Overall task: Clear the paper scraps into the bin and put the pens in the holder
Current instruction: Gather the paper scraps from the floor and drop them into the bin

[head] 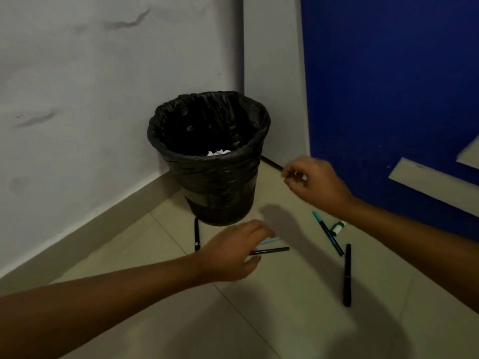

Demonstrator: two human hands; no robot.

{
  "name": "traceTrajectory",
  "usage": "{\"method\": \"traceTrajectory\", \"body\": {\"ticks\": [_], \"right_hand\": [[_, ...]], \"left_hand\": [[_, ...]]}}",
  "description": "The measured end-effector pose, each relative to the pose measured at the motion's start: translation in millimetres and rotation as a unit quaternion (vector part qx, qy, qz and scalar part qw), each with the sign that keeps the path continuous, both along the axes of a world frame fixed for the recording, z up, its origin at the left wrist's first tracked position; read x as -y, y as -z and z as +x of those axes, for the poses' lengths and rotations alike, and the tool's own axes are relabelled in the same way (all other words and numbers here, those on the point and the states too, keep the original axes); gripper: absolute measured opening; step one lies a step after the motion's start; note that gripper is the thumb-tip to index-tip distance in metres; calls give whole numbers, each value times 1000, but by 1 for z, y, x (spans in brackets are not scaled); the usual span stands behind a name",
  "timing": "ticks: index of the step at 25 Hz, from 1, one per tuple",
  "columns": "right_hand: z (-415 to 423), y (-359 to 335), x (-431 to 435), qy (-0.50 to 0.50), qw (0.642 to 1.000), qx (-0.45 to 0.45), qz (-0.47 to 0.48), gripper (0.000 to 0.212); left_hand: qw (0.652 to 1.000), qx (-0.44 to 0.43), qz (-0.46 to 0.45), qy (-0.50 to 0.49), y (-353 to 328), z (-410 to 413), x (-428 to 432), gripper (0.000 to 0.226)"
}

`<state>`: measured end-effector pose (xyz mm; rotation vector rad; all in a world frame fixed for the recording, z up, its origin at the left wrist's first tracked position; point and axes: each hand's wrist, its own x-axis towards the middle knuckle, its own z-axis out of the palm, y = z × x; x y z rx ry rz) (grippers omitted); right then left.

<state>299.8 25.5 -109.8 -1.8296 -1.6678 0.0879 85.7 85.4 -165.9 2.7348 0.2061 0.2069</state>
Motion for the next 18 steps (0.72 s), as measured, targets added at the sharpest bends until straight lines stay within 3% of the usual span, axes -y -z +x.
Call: {"method": "traceTrajectory", "body": {"ticks": [1,3,5,7,9,11,15,18], "right_hand": [[1,15,11,-5,999,3,-42,11],[-1,46,35,-32,986,11,-165,19],[-11,79,62,-105,929,45,-352,52],[-24,111,87,-186,863,78,-463,93],[-32,135,104,-216,864,86,-446,114],[-30,156,108,-222,870,85,-432,120],[-20,178,103,-218,870,32,-441,116],[-17,175,102,-214,859,27,-465,113]], "left_hand": [[996,-52,-69,-3,10,-1,5,48],[987,-129,-98,22,34,-3,8,60],[973,-206,-87,50,56,-2,12,77],[950,-299,-70,57,73,-3,19,99],[940,-333,-49,61,89,-9,26,120],[941,-331,-40,60,105,-17,31,137],[951,-305,-45,37,122,-12,30,142],[930,-360,-61,41,115,-9,30,143]]}}
